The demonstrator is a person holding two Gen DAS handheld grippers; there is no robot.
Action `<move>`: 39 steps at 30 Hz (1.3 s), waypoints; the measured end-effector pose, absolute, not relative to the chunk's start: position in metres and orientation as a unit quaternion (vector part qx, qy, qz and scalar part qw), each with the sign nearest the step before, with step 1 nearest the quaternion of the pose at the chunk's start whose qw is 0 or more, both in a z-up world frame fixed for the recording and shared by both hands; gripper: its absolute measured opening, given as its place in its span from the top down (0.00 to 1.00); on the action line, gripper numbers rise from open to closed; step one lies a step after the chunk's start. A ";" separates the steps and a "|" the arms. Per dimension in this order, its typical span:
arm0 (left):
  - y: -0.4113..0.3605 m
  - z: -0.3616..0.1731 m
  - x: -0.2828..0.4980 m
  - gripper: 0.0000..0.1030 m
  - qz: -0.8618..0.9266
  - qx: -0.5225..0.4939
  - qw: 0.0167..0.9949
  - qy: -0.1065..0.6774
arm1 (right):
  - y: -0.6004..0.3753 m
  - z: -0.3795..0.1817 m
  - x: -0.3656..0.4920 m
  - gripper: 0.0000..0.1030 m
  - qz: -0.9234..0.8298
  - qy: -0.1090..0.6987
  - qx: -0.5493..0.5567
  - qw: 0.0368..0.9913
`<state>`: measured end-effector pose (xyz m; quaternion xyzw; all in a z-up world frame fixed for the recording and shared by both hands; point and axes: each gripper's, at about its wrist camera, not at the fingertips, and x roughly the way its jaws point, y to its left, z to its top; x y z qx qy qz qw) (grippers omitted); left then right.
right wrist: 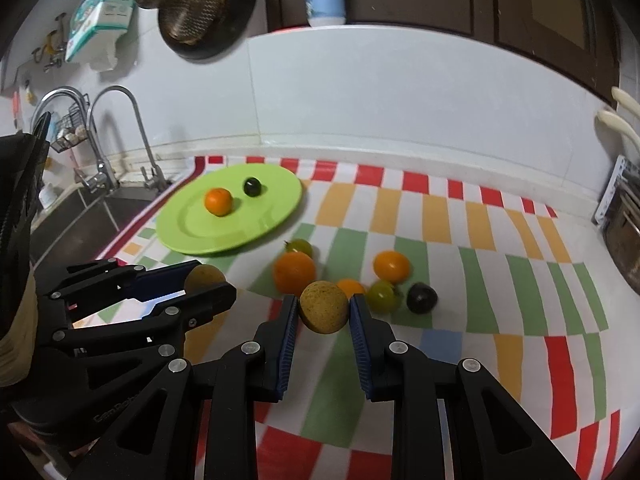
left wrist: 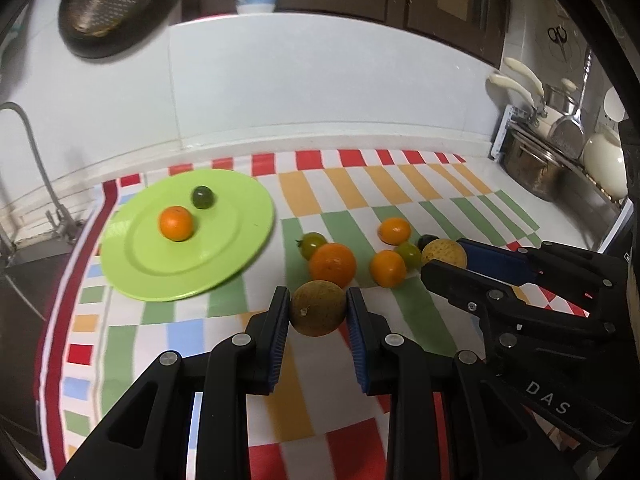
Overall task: Organize fruits
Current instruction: 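Grasp a brown round fruit with the left tool while the right grasps a yellow fruit, then carry both small fruits onto the green plate and open both tools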
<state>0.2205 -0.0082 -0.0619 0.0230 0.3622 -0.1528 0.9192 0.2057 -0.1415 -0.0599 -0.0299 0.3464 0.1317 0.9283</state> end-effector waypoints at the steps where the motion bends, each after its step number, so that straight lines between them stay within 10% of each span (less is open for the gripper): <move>1: -0.005 -0.060 0.220 0.72 -0.150 0.023 0.920 0.361 | -0.139 -0.058 0.205 0.73 0.134 0.344 -0.031 0.929; 39: 0.100 -0.042 0.336 0.72 -0.075 0.020 0.932 0.353 | -0.025 -0.040 0.345 0.73 0.216 0.367 -0.042 0.904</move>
